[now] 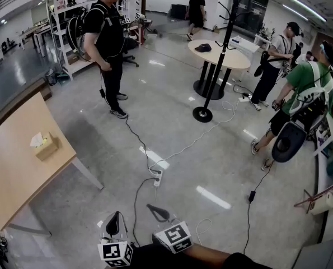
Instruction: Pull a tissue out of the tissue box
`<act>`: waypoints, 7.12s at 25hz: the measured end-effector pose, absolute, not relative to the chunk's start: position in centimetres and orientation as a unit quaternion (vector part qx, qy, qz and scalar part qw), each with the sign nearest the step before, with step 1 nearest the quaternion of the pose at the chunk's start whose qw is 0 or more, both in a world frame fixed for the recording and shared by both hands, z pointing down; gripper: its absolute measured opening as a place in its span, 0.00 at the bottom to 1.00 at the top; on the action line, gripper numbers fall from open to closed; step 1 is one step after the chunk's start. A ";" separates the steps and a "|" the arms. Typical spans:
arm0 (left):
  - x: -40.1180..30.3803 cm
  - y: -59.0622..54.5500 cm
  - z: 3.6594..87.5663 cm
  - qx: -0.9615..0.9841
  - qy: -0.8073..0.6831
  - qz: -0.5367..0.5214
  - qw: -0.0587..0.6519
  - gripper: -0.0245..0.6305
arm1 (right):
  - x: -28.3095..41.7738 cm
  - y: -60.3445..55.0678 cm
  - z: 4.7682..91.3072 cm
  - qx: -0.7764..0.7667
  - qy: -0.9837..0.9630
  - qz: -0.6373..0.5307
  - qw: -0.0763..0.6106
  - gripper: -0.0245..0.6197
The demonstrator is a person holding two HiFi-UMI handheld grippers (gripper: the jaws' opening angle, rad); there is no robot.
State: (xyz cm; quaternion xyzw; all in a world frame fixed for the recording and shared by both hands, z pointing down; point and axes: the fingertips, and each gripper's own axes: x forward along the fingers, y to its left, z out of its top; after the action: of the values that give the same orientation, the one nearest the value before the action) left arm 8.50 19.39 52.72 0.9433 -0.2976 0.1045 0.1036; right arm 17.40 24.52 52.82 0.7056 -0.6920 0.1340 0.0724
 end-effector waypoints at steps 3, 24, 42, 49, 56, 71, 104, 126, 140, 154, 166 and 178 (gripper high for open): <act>8.3 19.0 52.7 0.943 -0.299 0.104 0.102 0.07 | 17.2 24.2 52.9 0.705 -0.692 0.133 0.074 0.02; 8.4 17.3 51.6 0.939 -0.307 0.107 0.109 0.07 | 16.6 22.6 53.1 0.688 -0.706 0.158 0.062 0.02; 5.9 8.9 51.5 0.940 -0.305 0.091 0.120 0.07 | 13.8 14.4 52.9 0.688 -0.705 0.153 0.082 0.02; 0.6 2.1 50.8 0.930 -0.337 0.080 0.126 0.07 | 9.0 7.0 51.3 0.668 -0.725 0.143 0.085 0.02; -6.2 -2.9 51.1 0.913 -0.377 0.078 0.134 0.07 | 2.8 1.3 51.0 0.638 -0.750 0.143 0.103 0.02; -16.6 -8.4 52.1 0.879 -0.452 0.064 0.138 0.07 | -6.2 -5.6 52.3 0.590 -0.788 0.136 0.113 0.02; -18.2 -36.2 54.8 0.804 -0.566 0.093 0.158 0.07 | -7.2 -36.7 57.6 0.471 -0.842 0.164 0.208 0.02; -19.2 -42.9 59.5 0.784 -0.579 0.141 0.176 0.08 | -9.3 -42.7 64.6 0.420 -0.813 0.207 0.346 0.20; -18.9 -40.3 59.2 0.790 -0.571 0.130 0.180 0.07 | -9.1 -42.6 61.7 0.457 -0.818 0.184 0.297 0.04; -20.4 -32.7 55.5 0.811 -0.558 0.096 0.151 0.07 | -10.7 -35.4 54.7 0.503 -0.831 0.130 0.198 0.04; -20.8 -20.2 53.4 0.843 -0.512 0.089 0.136 0.07 | -11.9 -20.6 53.3 0.535 -0.820 0.127 0.159 0.04; -19.8 -13.5 52.5 0.849 -0.504 0.062 0.143 0.07 | -10.1 -13.2 51.3 0.548 -0.814 0.106 0.160 0.04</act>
State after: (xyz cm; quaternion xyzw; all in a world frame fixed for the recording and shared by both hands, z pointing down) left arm -19.77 -13.46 52.51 0.8494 -0.5042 0.0623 0.1428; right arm -10.12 -13.18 51.28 0.5478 -0.8143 0.1063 0.1598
